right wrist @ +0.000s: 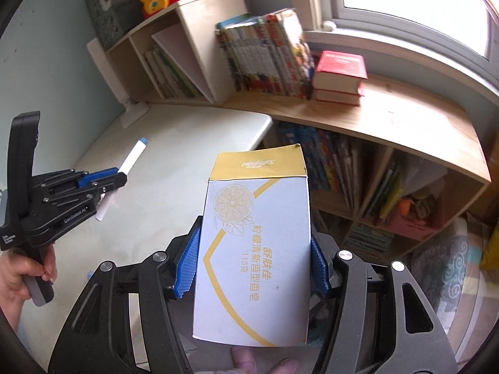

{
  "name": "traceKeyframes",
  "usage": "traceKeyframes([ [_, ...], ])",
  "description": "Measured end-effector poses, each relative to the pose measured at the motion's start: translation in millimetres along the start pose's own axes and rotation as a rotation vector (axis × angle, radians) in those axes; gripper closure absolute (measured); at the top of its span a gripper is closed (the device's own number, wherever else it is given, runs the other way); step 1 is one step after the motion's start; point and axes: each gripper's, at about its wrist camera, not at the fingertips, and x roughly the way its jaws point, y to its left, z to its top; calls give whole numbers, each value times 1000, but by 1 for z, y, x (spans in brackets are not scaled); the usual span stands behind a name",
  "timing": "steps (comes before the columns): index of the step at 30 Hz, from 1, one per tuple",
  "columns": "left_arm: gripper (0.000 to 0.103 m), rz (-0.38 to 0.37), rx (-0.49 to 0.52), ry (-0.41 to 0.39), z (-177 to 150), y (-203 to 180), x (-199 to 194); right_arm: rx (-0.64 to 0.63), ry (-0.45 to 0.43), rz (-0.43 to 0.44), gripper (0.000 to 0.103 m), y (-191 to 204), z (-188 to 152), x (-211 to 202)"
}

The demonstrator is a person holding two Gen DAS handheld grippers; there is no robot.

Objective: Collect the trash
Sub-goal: 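Carry the marker with the left tool while the right tool carries the gold box to the wastebasket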

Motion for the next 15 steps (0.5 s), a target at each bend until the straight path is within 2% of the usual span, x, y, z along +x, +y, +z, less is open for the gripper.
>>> traceKeyframes([
  [8, 92, -84, 135, 61, -9, -102, 15, 150, 20, -64, 43, -83, -56, -32],
  [15, 92, -121, 208, 129, -26, -156, 37, 226, 62, -77, 43, -122, -96, -34],
])
